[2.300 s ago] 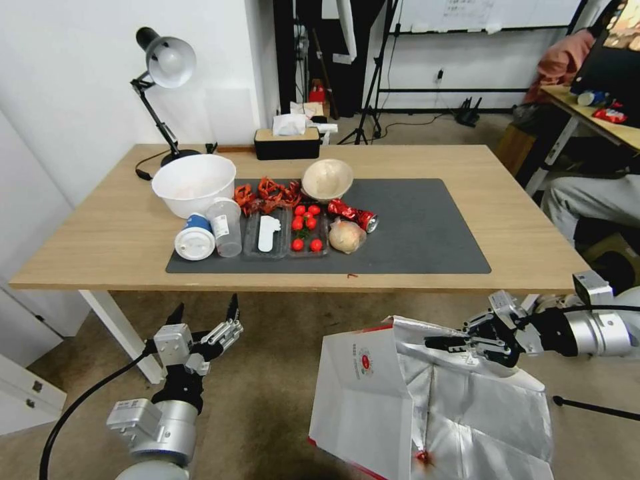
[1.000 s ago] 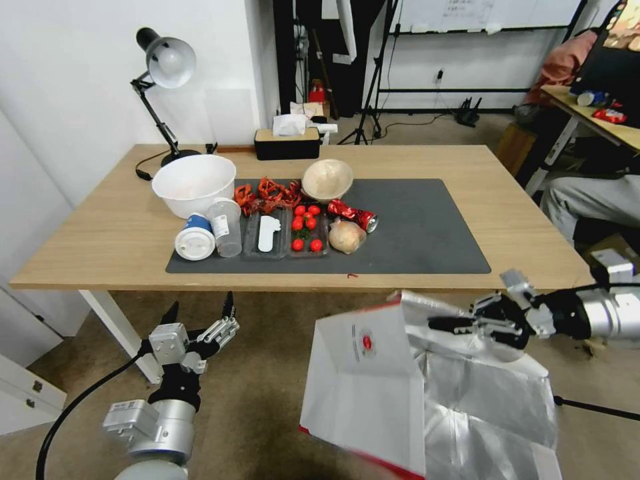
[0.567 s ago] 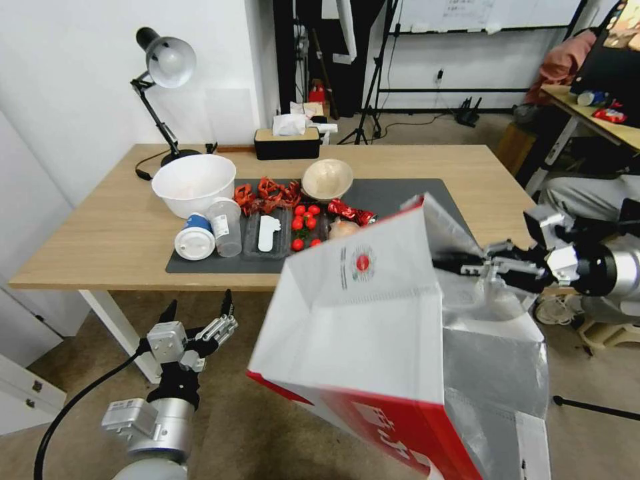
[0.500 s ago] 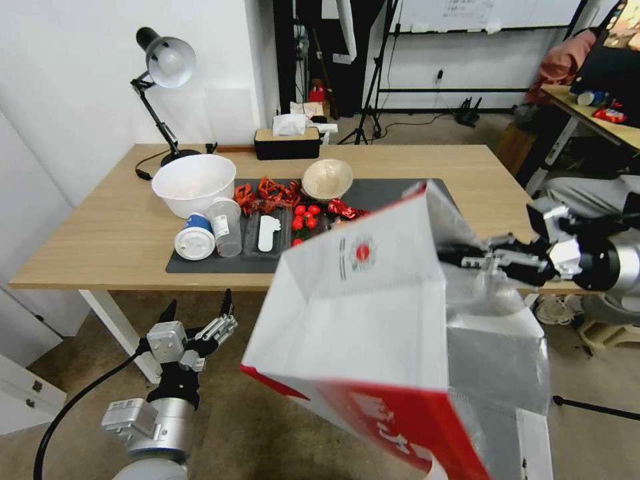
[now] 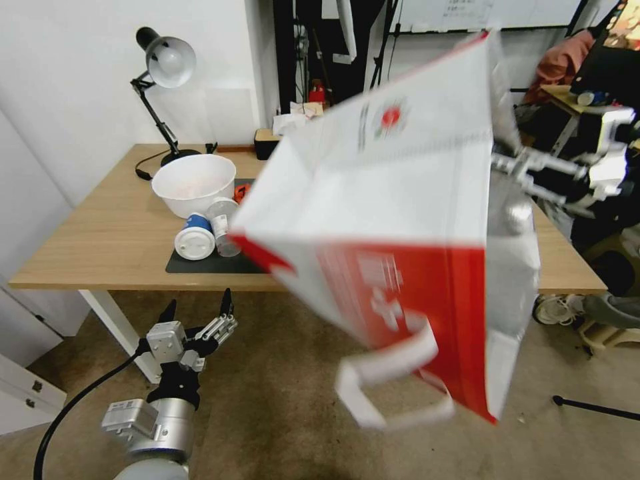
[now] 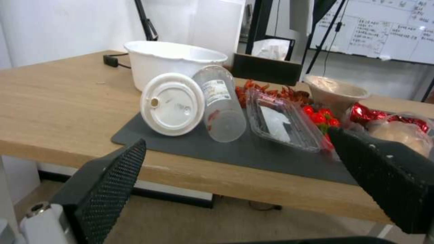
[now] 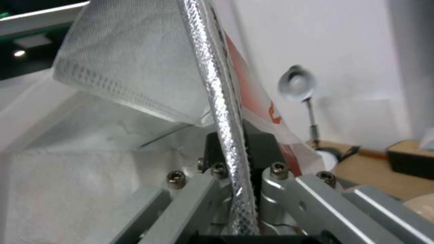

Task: Pick up the food delivery bag from the floor and place it on the table.

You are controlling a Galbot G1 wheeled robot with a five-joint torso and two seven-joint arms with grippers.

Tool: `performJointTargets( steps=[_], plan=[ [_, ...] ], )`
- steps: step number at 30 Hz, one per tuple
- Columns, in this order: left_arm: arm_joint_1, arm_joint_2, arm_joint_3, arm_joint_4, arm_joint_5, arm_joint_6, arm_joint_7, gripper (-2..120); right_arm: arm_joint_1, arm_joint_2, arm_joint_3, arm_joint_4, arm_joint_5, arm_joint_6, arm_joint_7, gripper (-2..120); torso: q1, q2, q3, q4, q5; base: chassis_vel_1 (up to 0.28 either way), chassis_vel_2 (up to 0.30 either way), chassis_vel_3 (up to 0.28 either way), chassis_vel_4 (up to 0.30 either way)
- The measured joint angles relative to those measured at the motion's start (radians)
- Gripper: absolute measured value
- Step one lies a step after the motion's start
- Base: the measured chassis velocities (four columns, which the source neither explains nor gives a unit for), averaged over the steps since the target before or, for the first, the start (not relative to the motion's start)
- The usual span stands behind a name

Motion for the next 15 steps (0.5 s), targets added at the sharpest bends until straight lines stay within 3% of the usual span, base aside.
performJointTargets(
  steps=[4,7,15],
  plan=[
    [0.000,0.000,0.001,0.005,0.000,-0.001,-0.001,100,0.009,0.018,-0.005,0.009,0.015,0.029,0.071,0,0.000,0.000,0.000,0.0000,0.0000,0.000,0.000,0.000,0.000],
    [-0.003,0.002,0.002,0.013,0.001,-0.001,-0.001,100,0.034,0.056,-0.016,0.018,0.034,0.070,0.201,0,0.000,0.000,0.000,0.0000,-0.0001,0.000,0.000,0.000,0.000],
    [-0.004,0.003,0.003,0.019,0.001,-0.001,-0.002,100,0.064,0.099,-0.023,0.010,0.063,0.109,0.343,0,0.000,0.000,0.000,0.0000,-0.0002,0.000,0.000,0.000,0.000]
  ],
)
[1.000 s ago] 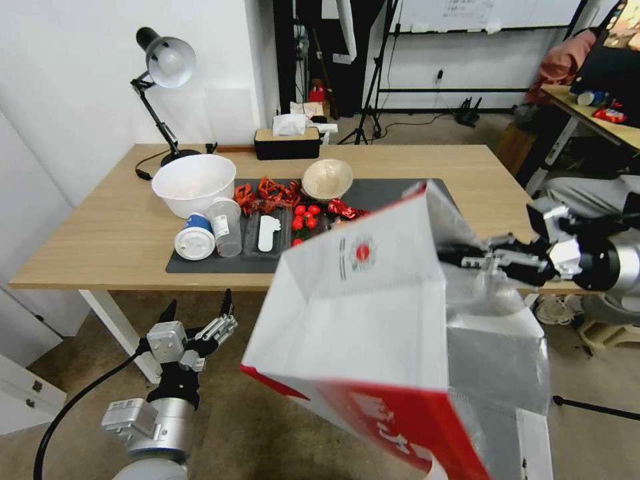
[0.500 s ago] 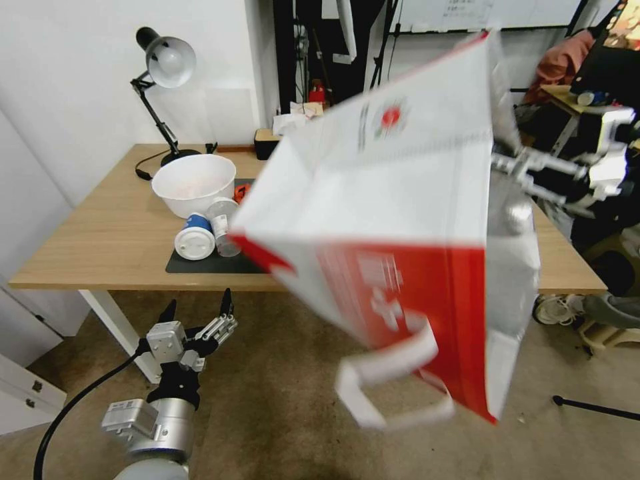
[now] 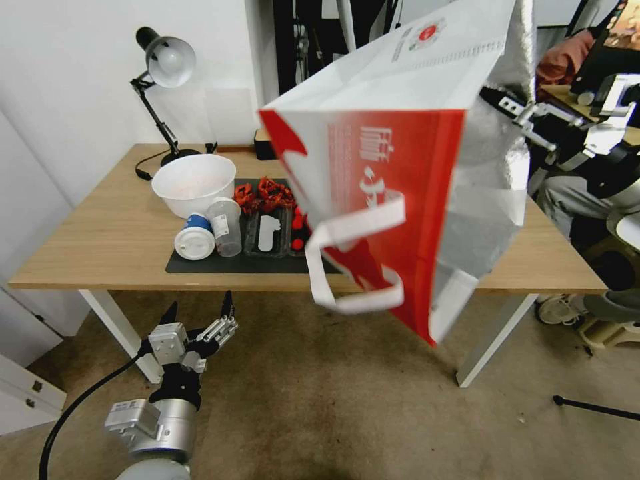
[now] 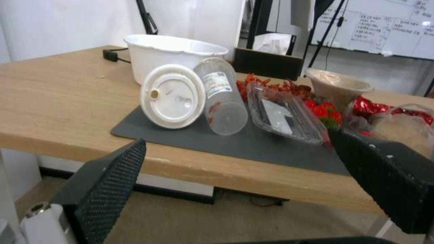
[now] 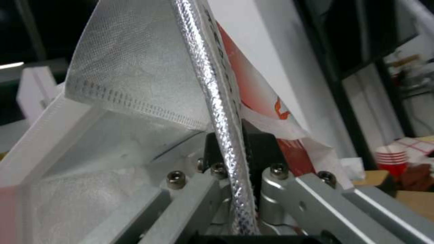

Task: Pick up the food delivery bag from the floor and place it on the table.

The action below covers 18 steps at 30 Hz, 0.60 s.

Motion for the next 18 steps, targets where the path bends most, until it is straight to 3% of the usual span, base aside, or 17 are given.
performJointTargets(
  steps=[11,13,18],
  plan=[
    [0.002,-0.005,0.007,0.008,0.008,-0.005,-0.010,100,0.017,0.048,-0.030,0.007,-0.005,0.081,0.213,0,0.000,0.000,0.000,0.0000,0.0001,0.000,0.000,0.000,0.000],
    [0.005,-0.005,0.007,0.008,0.012,-0.006,-0.010,100,0.039,0.065,-0.042,0.011,-0.009,0.118,0.309,0,0.000,0.000,0.000,0.0000,0.0000,0.000,0.000,0.000,0.000],
    [0.010,-0.005,0.004,0.002,0.015,-0.007,-0.010,100,0.050,0.085,-0.043,0.012,0.013,0.130,0.420,0,0.000,0.000,0.000,-0.0001,0.0001,0.000,0.000,0.000,0.000]
  ],
)
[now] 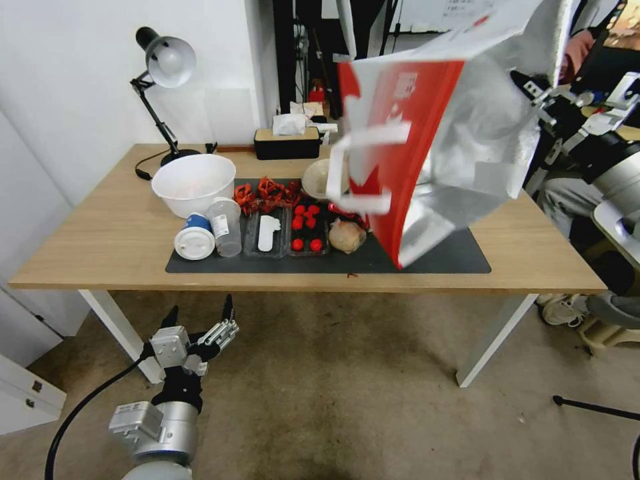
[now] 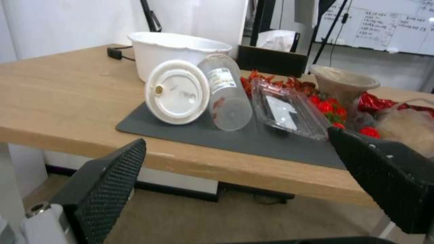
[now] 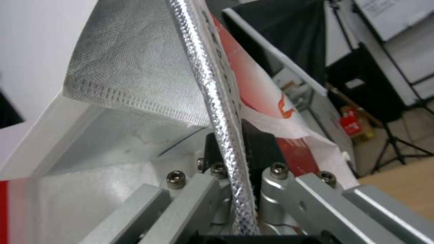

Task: Pick up the food delivery bag from the floor and place it on the table.

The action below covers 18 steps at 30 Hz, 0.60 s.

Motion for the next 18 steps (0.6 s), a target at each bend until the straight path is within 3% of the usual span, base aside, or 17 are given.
performJointTargets(
  steps=[9,18],
  plan=[
    [0.007,0.002,-0.004,-0.003,0.007,-0.009,0.001,100,0.022,0.046,0.005,0.016,0.073,0.001,0.211,0,0.000,0.000,0.000,0.0001,0.0000,0.000,0.000,0.000,0.000],
    [0.010,-0.003,-0.001,-0.003,0.019,-0.014,0.000,100,0.045,0.048,0.015,0.014,0.103,0.006,0.341,0,0.000,0.000,0.000,0.0000,0.0000,0.000,0.000,0.000,0.000]
  ],
)
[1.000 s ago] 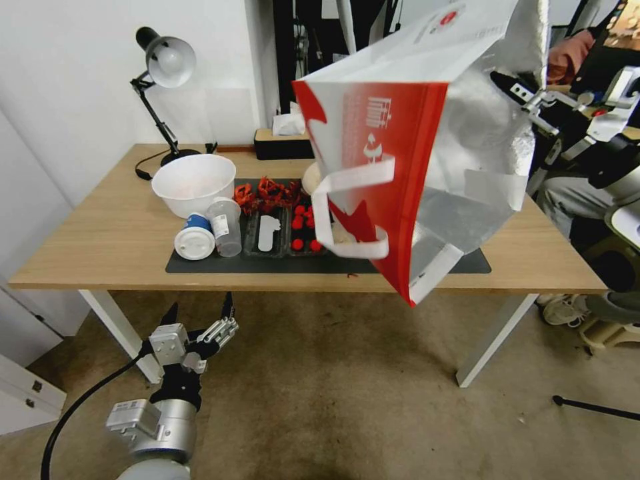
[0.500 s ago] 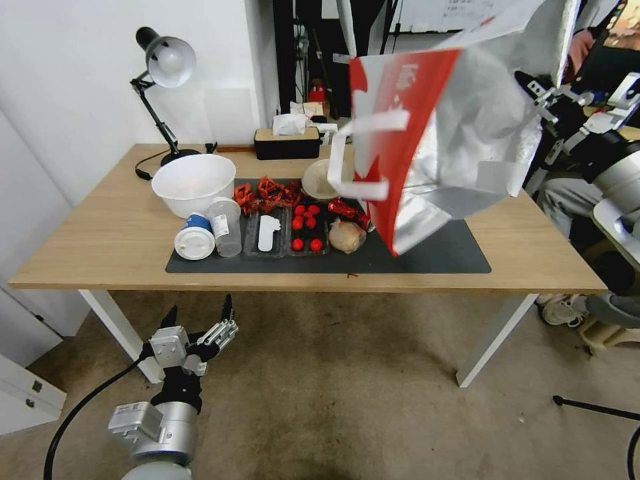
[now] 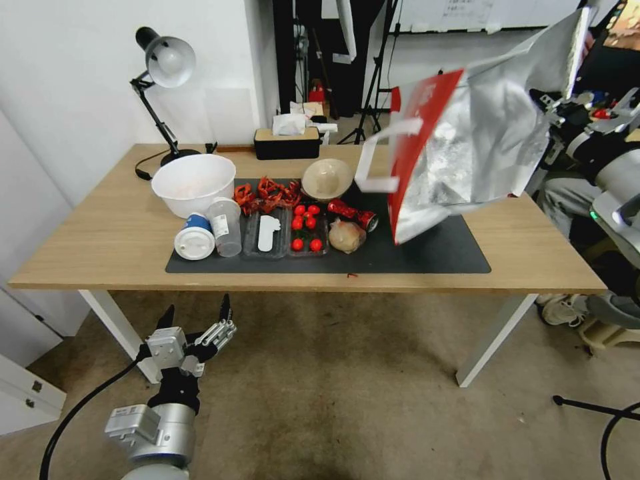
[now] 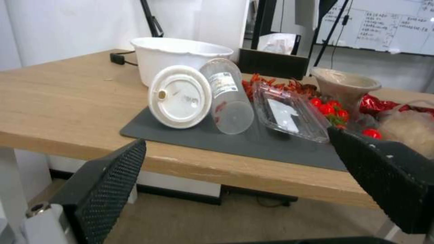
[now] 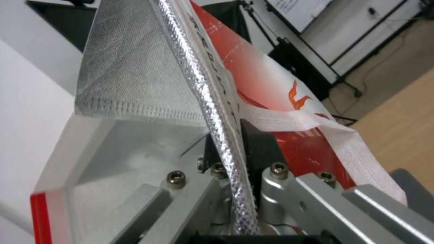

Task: Pick up the food delivery bag from the floor and place it on the table.

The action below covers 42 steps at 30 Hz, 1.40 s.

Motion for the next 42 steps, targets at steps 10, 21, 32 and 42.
performJointTargets(
  steps=[10,21,32,42],
  plan=[
    [0.011,-0.006,0.001,0.000,0.022,-0.008,-0.001,100,0.021,0.014,0.002,0.004,0.010,-0.054,0.114,0,0.000,0.000,0.000,0.0000,-0.0001,0.000,0.000,0.000,0.000],
    [0.014,-0.013,0.011,0.001,0.039,-0.001,-0.003,100,0.043,0.004,0.011,-0.002,0.023,-0.120,0.235,0,0.000,0.000,0.000,0.0000,-0.0001,0.000,0.000,0.000,0.000],
    [0.015,-0.022,0.011,0.001,0.052,0.003,-0.001,100,0.105,0.014,-0.023,-0.031,0.059,-0.205,0.367,0,0.000,0.000,0.000,0.0001,0.0000,0.000,0.000,0.000,0.000],
    [0.014,-0.028,0.012,0.005,0.059,0.006,-0.002,100,0.137,0.015,-0.037,-0.051,0.087,-0.265,0.438,0,0.000,0.000,0.000,0.0001,0.0000,0.000,0.000,0.000,0.000]
  ],
)
